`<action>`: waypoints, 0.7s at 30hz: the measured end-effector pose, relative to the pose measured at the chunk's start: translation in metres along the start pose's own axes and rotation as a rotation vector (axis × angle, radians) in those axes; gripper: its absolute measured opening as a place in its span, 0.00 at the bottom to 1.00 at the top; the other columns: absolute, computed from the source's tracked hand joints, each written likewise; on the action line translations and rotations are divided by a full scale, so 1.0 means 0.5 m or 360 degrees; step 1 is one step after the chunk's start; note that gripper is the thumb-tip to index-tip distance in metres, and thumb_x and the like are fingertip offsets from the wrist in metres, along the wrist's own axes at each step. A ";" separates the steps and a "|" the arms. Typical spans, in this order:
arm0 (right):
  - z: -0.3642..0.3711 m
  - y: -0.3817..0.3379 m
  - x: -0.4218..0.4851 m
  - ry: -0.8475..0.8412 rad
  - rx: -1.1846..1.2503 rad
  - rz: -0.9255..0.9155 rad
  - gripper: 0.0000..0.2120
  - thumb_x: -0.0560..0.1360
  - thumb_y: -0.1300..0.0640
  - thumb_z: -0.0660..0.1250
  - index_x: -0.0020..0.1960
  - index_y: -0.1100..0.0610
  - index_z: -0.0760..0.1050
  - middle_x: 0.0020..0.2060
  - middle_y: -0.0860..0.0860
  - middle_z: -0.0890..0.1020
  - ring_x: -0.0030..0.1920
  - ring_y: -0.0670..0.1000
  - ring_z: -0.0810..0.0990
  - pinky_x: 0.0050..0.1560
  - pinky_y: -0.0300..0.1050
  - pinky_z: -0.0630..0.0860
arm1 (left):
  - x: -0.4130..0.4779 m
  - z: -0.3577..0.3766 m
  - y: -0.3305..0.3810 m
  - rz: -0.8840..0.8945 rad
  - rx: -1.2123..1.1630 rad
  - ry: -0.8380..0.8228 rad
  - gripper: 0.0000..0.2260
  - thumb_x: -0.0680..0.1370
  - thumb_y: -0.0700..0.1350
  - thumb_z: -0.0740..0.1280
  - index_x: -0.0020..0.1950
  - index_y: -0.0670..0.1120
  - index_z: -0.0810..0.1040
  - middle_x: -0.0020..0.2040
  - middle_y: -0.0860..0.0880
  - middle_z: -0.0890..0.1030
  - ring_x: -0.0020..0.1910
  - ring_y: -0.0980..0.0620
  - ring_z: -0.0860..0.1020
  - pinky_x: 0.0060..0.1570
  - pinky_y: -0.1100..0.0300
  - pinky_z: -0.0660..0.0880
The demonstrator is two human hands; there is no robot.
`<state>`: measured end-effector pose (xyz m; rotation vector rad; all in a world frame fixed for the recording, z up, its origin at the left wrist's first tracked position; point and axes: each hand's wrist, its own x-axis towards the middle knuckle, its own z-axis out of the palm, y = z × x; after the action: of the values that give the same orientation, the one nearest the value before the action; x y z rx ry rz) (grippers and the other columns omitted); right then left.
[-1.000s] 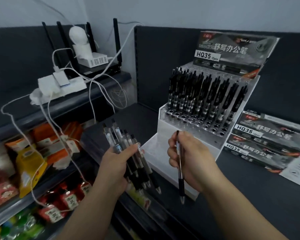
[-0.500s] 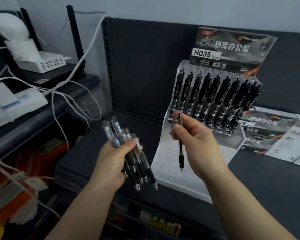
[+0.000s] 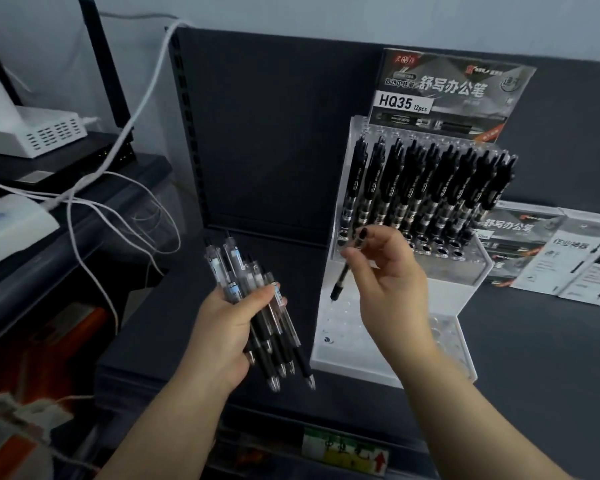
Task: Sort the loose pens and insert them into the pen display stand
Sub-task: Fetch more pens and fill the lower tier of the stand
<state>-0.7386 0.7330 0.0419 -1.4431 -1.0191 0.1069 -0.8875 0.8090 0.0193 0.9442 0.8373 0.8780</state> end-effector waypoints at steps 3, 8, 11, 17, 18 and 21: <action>0.013 0.015 -0.003 -0.0058 -0.0197 0.0048 0.12 0.74 0.59 0.68 0.48 0.42 0.73 0.38 0.40 0.78 0.40 0.37 0.78 0.41 0.27 0.72 | 0.002 -0.002 0.002 0.0000 -0.0002 -0.0011 0.07 0.72 0.38 0.71 0.49 0.43 0.79 0.39 0.47 0.83 0.38 0.52 0.84 0.36 0.56 0.78; 0.021 0.026 -0.013 -0.0117 -0.0539 0.0065 0.12 0.75 0.56 0.68 0.58 0.52 0.75 0.36 0.36 0.75 0.37 0.37 0.76 0.38 0.24 0.69 | 0.005 -0.002 0.004 0.0001 -0.0014 -0.0031 0.08 0.72 0.37 0.70 0.50 0.42 0.79 0.37 0.47 0.83 0.37 0.52 0.84 0.34 0.58 0.78; 0.018 0.035 -0.021 -0.0151 -0.0606 0.0167 0.08 0.75 0.57 0.68 0.53 0.52 0.74 0.34 0.37 0.74 0.34 0.36 0.76 0.36 0.23 0.68 | 0.006 -0.003 0.003 0.0000 -0.0003 -0.0038 0.07 0.72 0.38 0.70 0.49 0.42 0.79 0.37 0.47 0.83 0.36 0.52 0.84 0.35 0.57 0.77; 0.017 0.043 -0.023 -0.0231 -0.0832 0.0257 0.04 0.75 0.52 0.67 0.45 0.52 0.78 0.33 0.43 0.77 0.37 0.46 0.77 0.36 0.35 0.72 | 0.010 -0.003 0.003 -0.0016 -0.0015 -0.0044 0.06 0.72 0.38 0.70 0.48 0.43 0.79 0.38 0.47 0.83 0.37 0.51 0.83 0.37 0.55 0.77; 0.018 0.044 -0.023 -0.0258 -0.0871 0.0248 0.05 0.75 0.52 0.67 0.45 0.53 0.79 0.32 0.43 0.77 0.37 0.47 0.77 0.37 0.39 0.72 | 0.010 -0.002 0.003 -0.0016 -0.0017 -0.0048 0.07 0.72 0.38 0.70 0.49 0.43 0.79 0.38 0.46 0.83 0.37 0.51 0.84 0.36 0.55 0.77; 0.020 0.050 -0.022 -0.0295 -0.0947 0.0249 0.06 0.75 0.51 0.66 0.44 0.52 0.79 0.29 0.41 0.73 0.35 0.47 0.74 0.32 0.36 0.67 | 0.012 -0.002 0.003 -0.0008 -0.0024 -0.0061 0.06 0.72 0.38 0.70 0.48 0.43 0.79 0.37 0.47 0.83 0.37 0.51 0.84 0.37 0.55 0.77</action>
<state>-0.7388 0.7388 0.0136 -2.0862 -1.1421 0.0519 -0.8862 0.8150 0.0190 0.9427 0.7992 0.8584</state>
